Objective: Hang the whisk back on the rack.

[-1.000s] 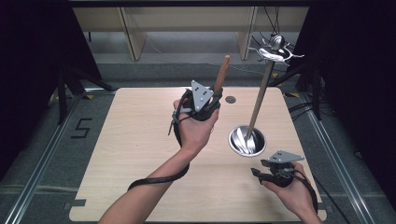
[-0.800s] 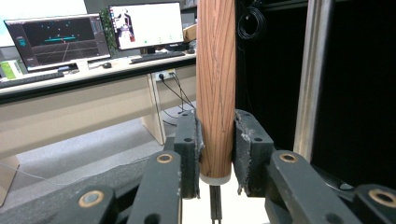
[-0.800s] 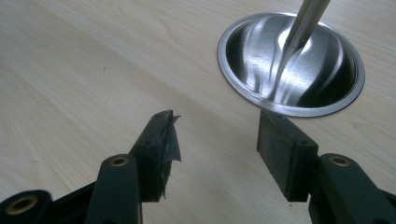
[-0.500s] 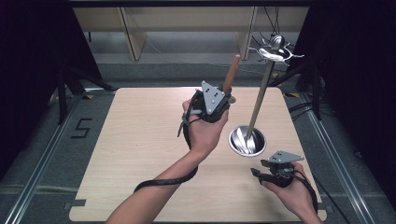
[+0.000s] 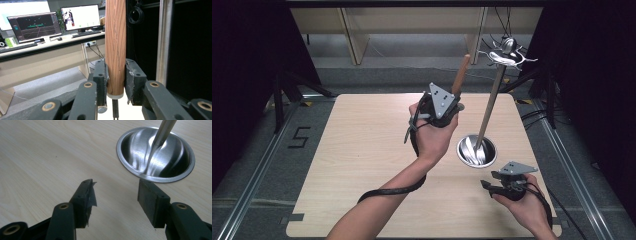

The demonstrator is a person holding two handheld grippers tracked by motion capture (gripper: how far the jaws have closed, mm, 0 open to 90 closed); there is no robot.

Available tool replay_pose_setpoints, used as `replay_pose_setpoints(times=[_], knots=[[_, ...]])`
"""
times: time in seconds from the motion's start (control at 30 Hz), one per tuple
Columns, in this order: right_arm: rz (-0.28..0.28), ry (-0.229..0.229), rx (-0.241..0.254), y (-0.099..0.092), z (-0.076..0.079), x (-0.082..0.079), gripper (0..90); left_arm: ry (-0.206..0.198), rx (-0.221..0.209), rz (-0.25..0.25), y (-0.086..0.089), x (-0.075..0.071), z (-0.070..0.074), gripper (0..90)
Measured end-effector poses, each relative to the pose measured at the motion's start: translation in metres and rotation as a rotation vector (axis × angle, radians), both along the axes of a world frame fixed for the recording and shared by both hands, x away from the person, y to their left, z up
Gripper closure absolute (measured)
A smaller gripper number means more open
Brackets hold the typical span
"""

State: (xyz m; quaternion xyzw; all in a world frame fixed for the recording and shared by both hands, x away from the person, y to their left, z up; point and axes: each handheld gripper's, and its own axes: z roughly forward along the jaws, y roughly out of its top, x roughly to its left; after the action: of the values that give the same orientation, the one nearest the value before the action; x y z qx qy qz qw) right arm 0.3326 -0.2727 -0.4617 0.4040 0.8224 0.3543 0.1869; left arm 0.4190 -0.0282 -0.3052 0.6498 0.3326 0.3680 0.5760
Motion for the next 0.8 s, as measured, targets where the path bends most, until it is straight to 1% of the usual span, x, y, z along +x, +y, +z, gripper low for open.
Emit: replay_pose_setpoints(times=[0.03, 0.13, 0.2, 0.23, 0.33, 0.4, 0.53, 0.57, 0.73, 0.77, 0.8], knots=[[-0.012, 0.012, 0.007, 0.000, 0.000, -0.001, 47.1, -0.001, 0.001, 0.001, -0.001, 0.004, 0.001, 72.4], [-0.007, 0.004, 0.004, 0.000, 0.000, 0.000, 47.1, -0.001, 0.001, 0.002, -0.001, 0.007, 0.002, 72.4], [-0.010, 0.008, 0.005, 0.000, 0.000, 0.000, 47.1, -0.002, 0.008, 0.006, -0.002, 0.010, 0.004, 72.4], [-0.012, 0.002, 0.008, 0.000, 0.000, 0.000, 47.1, -0.002, 0.009, 0.006, -0.003, 0.011, 0.005, 72.4], [-0.016, 0.012, 0.013, 0.000, 0.000, -0.001, 47.1, -0.001, 0.011, 0.009, -0.005, 0.015, 0.008, 72.4], [-0.019, 0.010, 0.017, 0.001, 0.000, -0.001, 47.1, 0.001, 0.012, 0.011, -0.006, 0.018, 0.009, 72.4], [-0.019, 0.010, 0.017, 0.001, 0.000, -0.001, 47.1, 0.001, 0.025, 0.009, -0.008, 0.025, 0.008, 72.4], [-0.023, 0.028, 0.017, 0.001, 0.001, -0.002, 47.1, 0.006, 0.027, 0.011, -0.009, 0.028, 0.007, 72.4], [-0.015, 0.020, 0.015, 0.000, 0.001, -0.001, 47.1, 0.012, 0.032, 0.027, -0.008, 0.033, 0.006, 72.4], [-0.019, 0.023, 0.018, 0.000, 0.001, -0.001, 47.1, 0.013, 0.033, 0.028, -0.009, 0.034, 0.006, 72.4], [-0.023, 0.041, 0.014, 0.001, 0.001, -0.002, 47.1, 0.013, 0.037, 0.026, -0.009, 0.035, 0.006, 72.4]])
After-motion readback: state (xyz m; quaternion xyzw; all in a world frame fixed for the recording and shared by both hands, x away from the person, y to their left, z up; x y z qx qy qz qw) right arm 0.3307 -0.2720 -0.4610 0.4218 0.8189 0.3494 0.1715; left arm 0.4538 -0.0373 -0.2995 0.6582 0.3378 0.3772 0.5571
